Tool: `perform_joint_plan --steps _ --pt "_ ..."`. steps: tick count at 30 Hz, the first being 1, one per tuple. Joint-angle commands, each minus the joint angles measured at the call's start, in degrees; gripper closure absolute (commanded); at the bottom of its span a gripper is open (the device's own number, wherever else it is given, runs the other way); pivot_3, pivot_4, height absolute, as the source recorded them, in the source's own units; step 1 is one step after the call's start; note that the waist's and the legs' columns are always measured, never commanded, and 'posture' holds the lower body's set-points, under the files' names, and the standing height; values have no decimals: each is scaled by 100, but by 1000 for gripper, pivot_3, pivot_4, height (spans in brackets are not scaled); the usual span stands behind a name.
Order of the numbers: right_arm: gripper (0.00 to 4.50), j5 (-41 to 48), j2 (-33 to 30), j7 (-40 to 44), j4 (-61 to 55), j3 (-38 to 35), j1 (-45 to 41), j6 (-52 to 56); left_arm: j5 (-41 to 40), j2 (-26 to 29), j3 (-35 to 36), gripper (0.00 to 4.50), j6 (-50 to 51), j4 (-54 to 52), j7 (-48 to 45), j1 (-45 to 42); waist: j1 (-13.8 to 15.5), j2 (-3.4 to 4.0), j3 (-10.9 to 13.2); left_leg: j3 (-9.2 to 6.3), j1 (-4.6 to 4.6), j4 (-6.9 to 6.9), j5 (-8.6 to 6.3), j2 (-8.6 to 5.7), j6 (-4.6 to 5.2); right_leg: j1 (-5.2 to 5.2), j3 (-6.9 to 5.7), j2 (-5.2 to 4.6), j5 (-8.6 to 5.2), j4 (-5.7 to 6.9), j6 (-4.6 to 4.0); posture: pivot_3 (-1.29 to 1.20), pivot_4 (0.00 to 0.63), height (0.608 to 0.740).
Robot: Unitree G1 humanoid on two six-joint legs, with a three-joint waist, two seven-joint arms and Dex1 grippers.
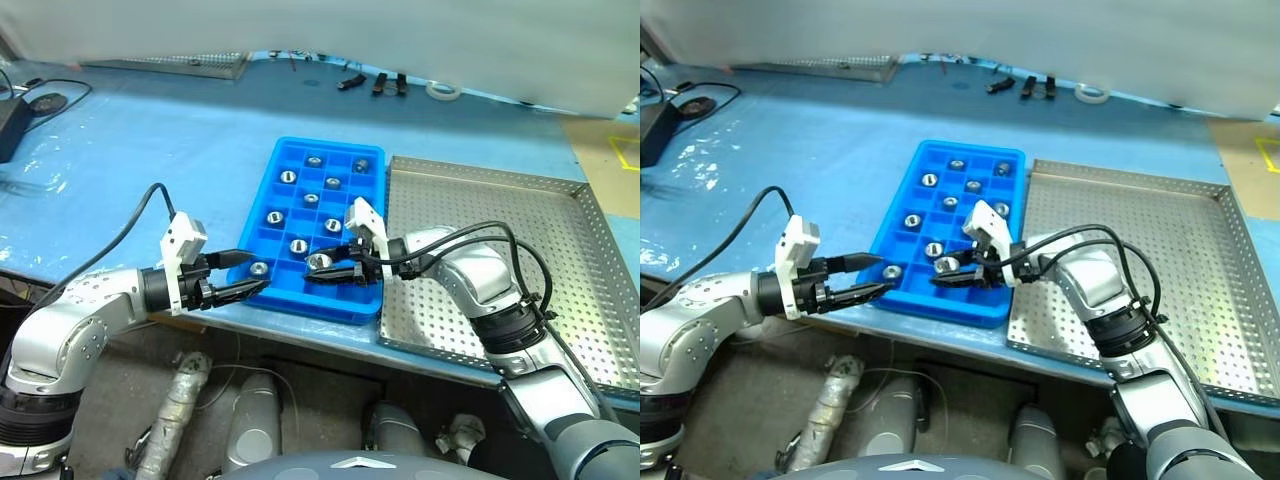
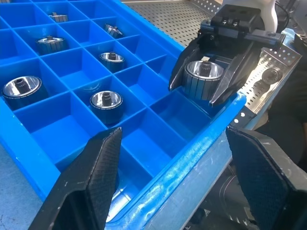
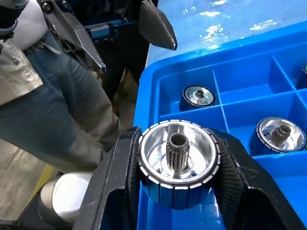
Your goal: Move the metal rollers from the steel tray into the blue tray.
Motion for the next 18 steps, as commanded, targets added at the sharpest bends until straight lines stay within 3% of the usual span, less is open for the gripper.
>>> perform_joint_plan --steps 1,7,11,18 --pt "2079 20 -22 92 -28 4 -50 -110 -140 62 110 830 -18 -129 42 -55 6 0 0 -1 0 0 0 1 0 0 0 0 0 0 0 270 150 740" --pt "247 -321 7 -340 10 -64 -17 -326 -101 93 -77 830 -77 147 -71 -395 3 -1 -1 -1 0 0 10 -1 -16 -1 0 1 0 3 0 219 150 740" --pt "247 -314 -101 -569 -274 -311 34 -303 -11 17 -342 830 -177 451 -204 -769 -11 -1 -1 -1 1 1 16 -1 -25 -2 0 1 0 11 0 154 150 740" --pt "247 170 -726 -890 -1162 -1448 568 194 153 -494 -985 830 -386 1189 -488 -1749 -61 -10 -6 0 1 17 20 -6 -29 5 1 0 1 20 2 -20 150 740"
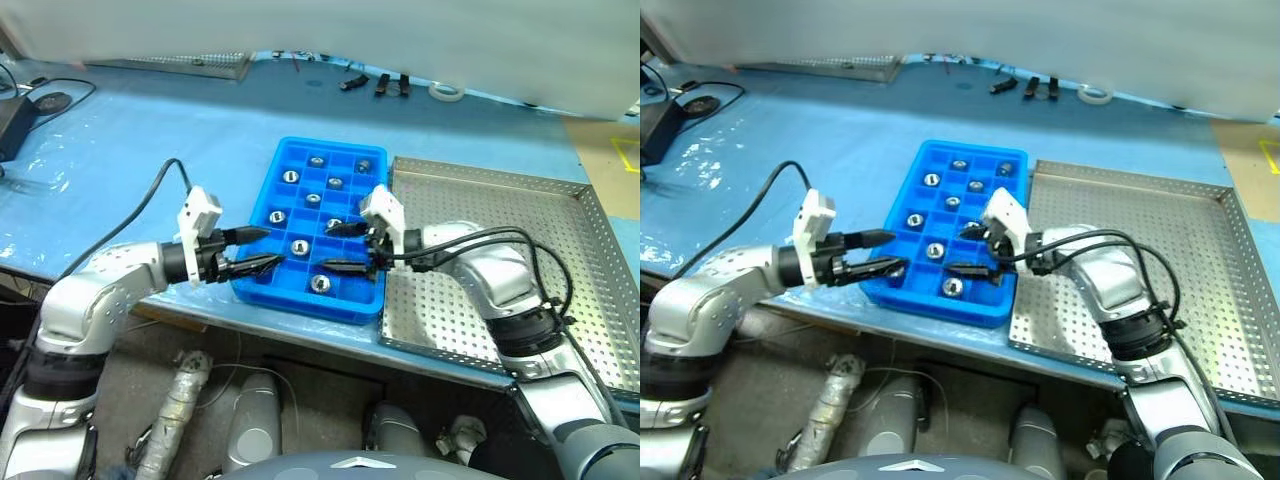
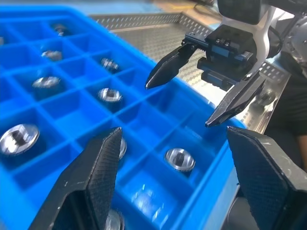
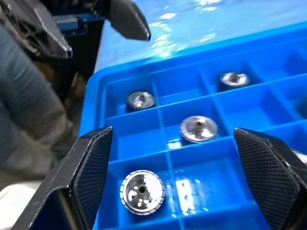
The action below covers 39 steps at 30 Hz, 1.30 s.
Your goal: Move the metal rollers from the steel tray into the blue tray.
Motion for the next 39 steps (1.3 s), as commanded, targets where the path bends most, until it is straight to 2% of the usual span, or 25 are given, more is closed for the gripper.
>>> perform_joint_plan --steps 1,5,10,14,18,26,39 --pt "247 388 -504 -68 -642 -845 392 268 136 -135 -374 830 -197 339 -391 -434 -42 -1 0 0 0 1 0 0 0 1 0 0 0 0 0 -38 150 740" --pt "247 511 -1384 25 -1004 -1683 1233 365 515 -383 -908 830 -546 1048 -869 -970 -168 -1 -1 3 3 6 0 -1 2 4 7 -1 0 -1 0 -160 150 740" --pt "247 224 -2384 369 -1053 -2421 2549 -119 837 -794 -1297 830 -912 1796 -1352 -1503 -418 0 -2 9 6 6 -8 2 15 3 14 1 0 -7 0 -257 150 740" --pt "247 51 -2789 596 -1184 -2798 3518 -506 1000 -1044 -1462 830 -1097 2162 -1646 -1710 -618 0 -2 25 5 14 -33 2 56 5 26 0 0 -26 0 -302 150 740" --pt "247 -266 -3014 696 -1188 -2906 4070 -1039 1082 -1184 -1513 830 -1153 2256 -1777 -1714 -776 1 -3 40 7 27 -47 2 79 5 44 0 0 -33 -1 -310 150 740" --pt "247 -95 -3000 699 -753 -3444 4104 -1015 1172 -1224 -1459 830 -1203 2273 -1848 -1536 -836 2 -3 48 12 82 -69 2 113 32 55 -8 2 -30 -5 -299 150 740" --pt "247 -109 -2815 561 -480 -3050 3713 -1262 1257 -1166 -1367 830 -1378 2359 -1896 -1366 -834 2 -3 51 12 101 -76 2 124 38 61 -10 7 -31 -13 -268 150 740"
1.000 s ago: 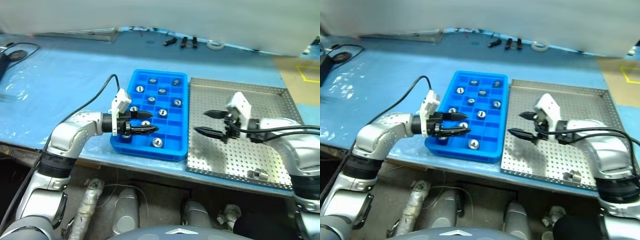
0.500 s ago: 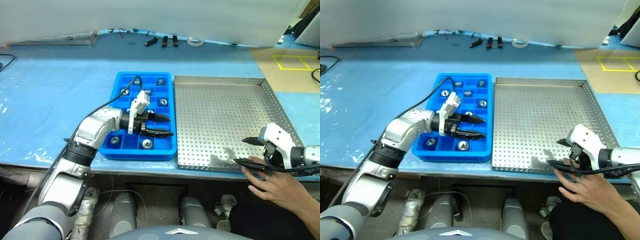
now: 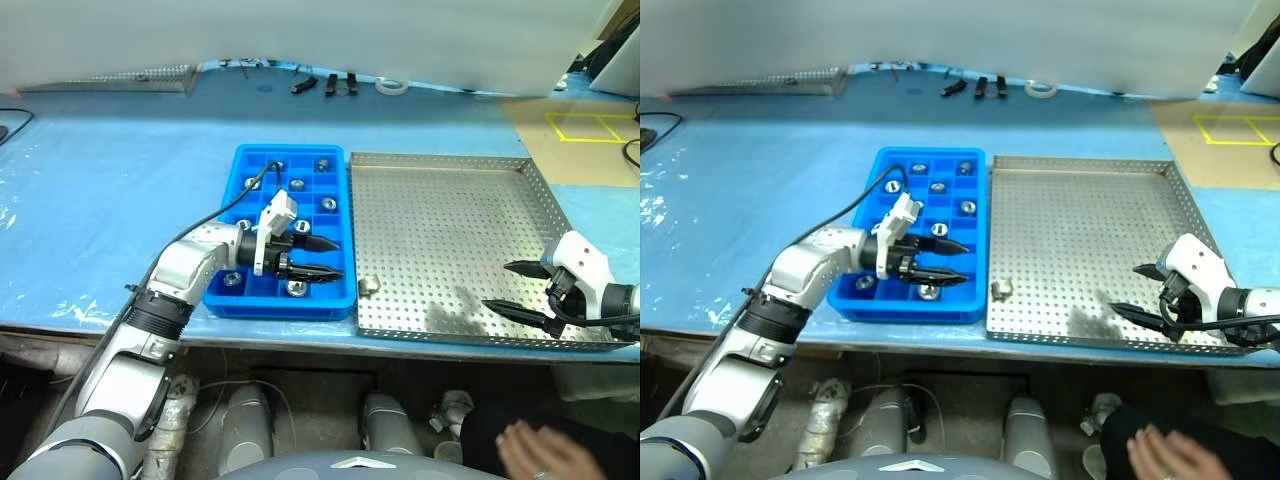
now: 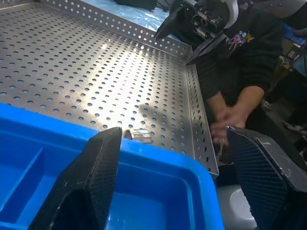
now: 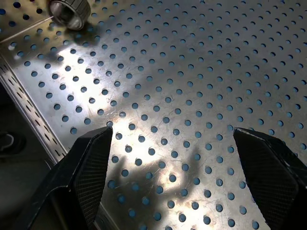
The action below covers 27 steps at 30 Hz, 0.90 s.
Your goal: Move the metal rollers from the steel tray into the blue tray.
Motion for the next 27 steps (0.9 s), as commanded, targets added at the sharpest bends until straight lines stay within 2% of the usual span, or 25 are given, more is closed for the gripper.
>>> perform_joint_plan --steps 1,5,10,17,27 --pt "247 44 76 -82 -2 79 -219 -95 19 67 168 830 -159 -12 -79 1 1 0 0 0 0 0 0 0 0 0 0 0 0 0 0 -268 150 740" --pt "247 232 224 -165 -132 340 -644 99 34 82 203 830 -208 57 -60 8 -3 0 0 0 0 0 0 0 0 -1 0 0 0 1 0 -260 150 740" --pt "247 228 540 -269 -321 1277 -1435 271 36 100 263 830 -183 18 3 32 -5 1 -1 2 2 0 1 2 -1 -2 2 2 2 3 -4 -233 150 740" --pt "247 176 890 -169 -447 2308 -1921 316 15 183 396 830 -126 -178 99 259 110 2 -1 3 -4 -6 1 2 -1 -10 1 2 2 1 -4 -186 150 740" --pt "247 -632 1460 -31 720 3313 -2864 -594 -57 455 627 830 36 -574 279 525 165 1 0 4 -3 -6 3 3 -7 -12 2 2 8 5 -13 -111 150 740"
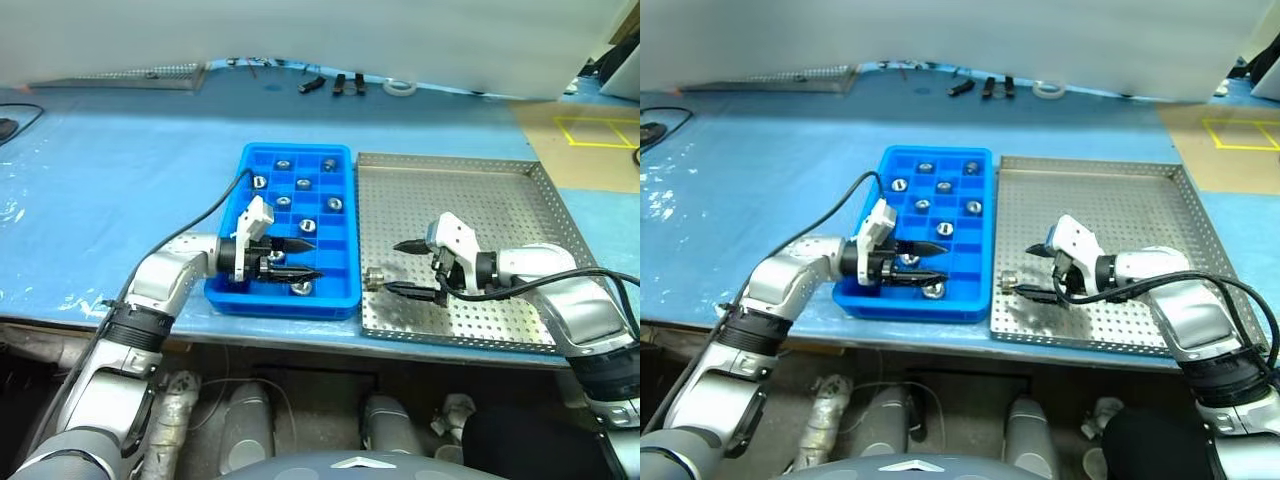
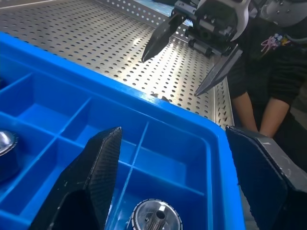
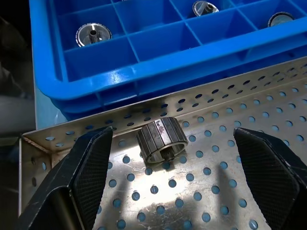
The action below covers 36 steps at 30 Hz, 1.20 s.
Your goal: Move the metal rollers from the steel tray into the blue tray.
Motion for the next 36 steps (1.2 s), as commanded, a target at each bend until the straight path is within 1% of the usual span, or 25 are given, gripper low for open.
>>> perform_joint_plan --steps 1,5,13,16,19,21,22,32,34,36 --pt "247 -336 82 173 214 315 -161 -501 -123 57 175 830 85 -349 76 48 17 0 0 0 -3 -1 0 -1 0 -3 0 0 0 -1 0 -96 150 740" --pt "247 -584 289 205 583 538 -261 -814 -235 142 244 830 284 -645 189 132 28 0 0 0 -9 -6 0 1 0 -10 -3 2 0 -3 0 -75 150 740" --pt "247 -703 526 300 895 535 -355 -967 -420 289 343 830 629 -1087 352 146 47 0 0 0 -8 -7 1 0 -2 -10 -2 2 0 0 0 -59 150 740" --pt "876 -664 579 337 894 492 -360 -948 -453 290 346 830 707 -1146 430 111 89 0 0 0 -8 -7 1 1 -2 -10 -2 2 0 -1 0 -59 150 740" --pt "1867 -656 591 372 872 472 -345 -942 -466 284 342 830 759 -1168 477 77 108 0 0 0 -8 -8 2 2 -2 -11 -2 4 0 -1 0 -59 150 740" --pt "2610 -659 587 384 872 456 -341 -948 -468 277 338 830 787 -1153 490 35 110 0 0 0 -8 -8 2 2 -3 -11 -2 4 0 -1 0 -64 150 740" --pt "2834 -658 583 378 864 439 -331 -949 -471 276 337 830 801 -1155 494 22 110 0 0 0 -8 -8 2 2 -3 -11 -2 4 0 -1 0 -64 150 740" --pt "2839 -462 414 536 558 195 -406 -712 -693 360 499 830 999 -1266 539 -22 111 0 0 0 -7 -13 3 1 -4 -13 -1 4 0 -2 0 -47 150 740" --pt "2839 -367 352 686 473 149 -590 -642 -726 415 571 830 1006 -1325 567 10 110 -1 1 0 -8 -15 3 1 -6 -15 -1 5 0 -2 0 -31 150 740" --pt "2839 -297 415 827 539 161 -1018 -632 -730 492 667 830 978 -1455 632 125 98 0 2 0 -7 -17 5 2 -8 -18 0 6 0 -1 0 6 150 740"
